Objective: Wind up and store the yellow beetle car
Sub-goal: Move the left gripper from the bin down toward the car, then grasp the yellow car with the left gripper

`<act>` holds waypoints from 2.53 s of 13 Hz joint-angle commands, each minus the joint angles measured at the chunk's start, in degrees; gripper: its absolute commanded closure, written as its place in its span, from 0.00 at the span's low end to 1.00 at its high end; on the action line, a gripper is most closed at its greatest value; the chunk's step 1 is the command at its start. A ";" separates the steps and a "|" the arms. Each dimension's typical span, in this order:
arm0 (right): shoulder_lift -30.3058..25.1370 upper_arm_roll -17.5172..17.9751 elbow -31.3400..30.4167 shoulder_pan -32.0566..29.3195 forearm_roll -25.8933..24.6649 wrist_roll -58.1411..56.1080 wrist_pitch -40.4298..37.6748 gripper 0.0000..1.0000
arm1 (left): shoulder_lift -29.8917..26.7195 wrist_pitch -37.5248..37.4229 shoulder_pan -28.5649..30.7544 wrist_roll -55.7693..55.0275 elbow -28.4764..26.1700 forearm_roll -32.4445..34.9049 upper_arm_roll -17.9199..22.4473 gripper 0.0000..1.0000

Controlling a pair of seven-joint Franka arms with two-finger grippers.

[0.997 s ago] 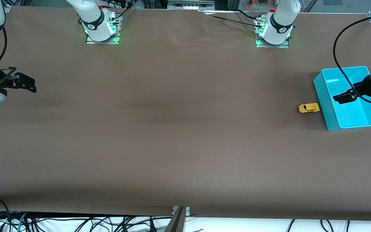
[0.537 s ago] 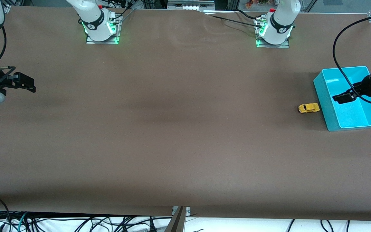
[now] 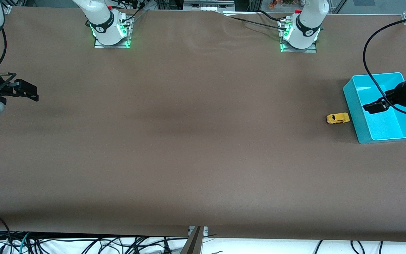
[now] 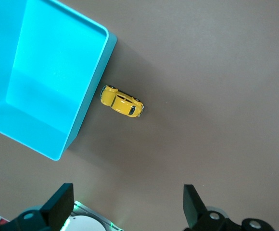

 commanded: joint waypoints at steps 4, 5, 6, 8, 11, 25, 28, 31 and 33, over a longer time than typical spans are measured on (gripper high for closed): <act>-0.92 0.05 -0.38 -0.32 -0.33 0.08 -0.12 0.00 | -2.02 0.74 0.53 -10.13 -6.00 2.29 -1.19 0.00; -0.92 0.05 -0.38 -0.32 -0.33 0.08 -0.12 0.00 | -3.94 3.88 0.53 -12.06 -10.11 2.55 -1.10 0.00; -0.92 -0.03 -0.38 -0.32 -0.33 0.08 -0.12 0.00 | -6.31 8.96 0.62 -15.73 -15.55 2.73 -0.93 0.00; -0.92 -0.03 -0.38 -0.32 -0.24 0.08 -0.03 0.00 | -8.00 19.16 0.62 -27.22 -24.88 2.73 -0.75 0.00; -0.92 -0.03 -0.38 -0.32 -0.15 0.08 -0.03 0.00 | -7.12 35.92 0.70 -40.52 -36.74 6.14 -0.49 0.00; -0.75 -0.12 -0.38 -0.32 -0.24 -0.01 -0.03 0.00 | 4.30 75.72 2.99 -62.97 -51.02 9.50 6.10 0.00; -0.66 -0.12 -0.38 -0.41 -0.24 0.08 -0.03 0.00 | 4.39 75.80 3.08 -63.58 -49.88 7.14 6.10 0.00; -0.66 -0.12 -0.38 -0.41 -0.24 0.08 -0.03 0.00 | 6.14 76.33 3.08 -63.67 -48.13 5.72 6.10 0.00; -0.75 -0.21 -0.38 -0.41 -0.15 0.08 0.06 0.00 | 6.76 77.21 3.08 -63.67 -48.03 5.37 6.10 0.00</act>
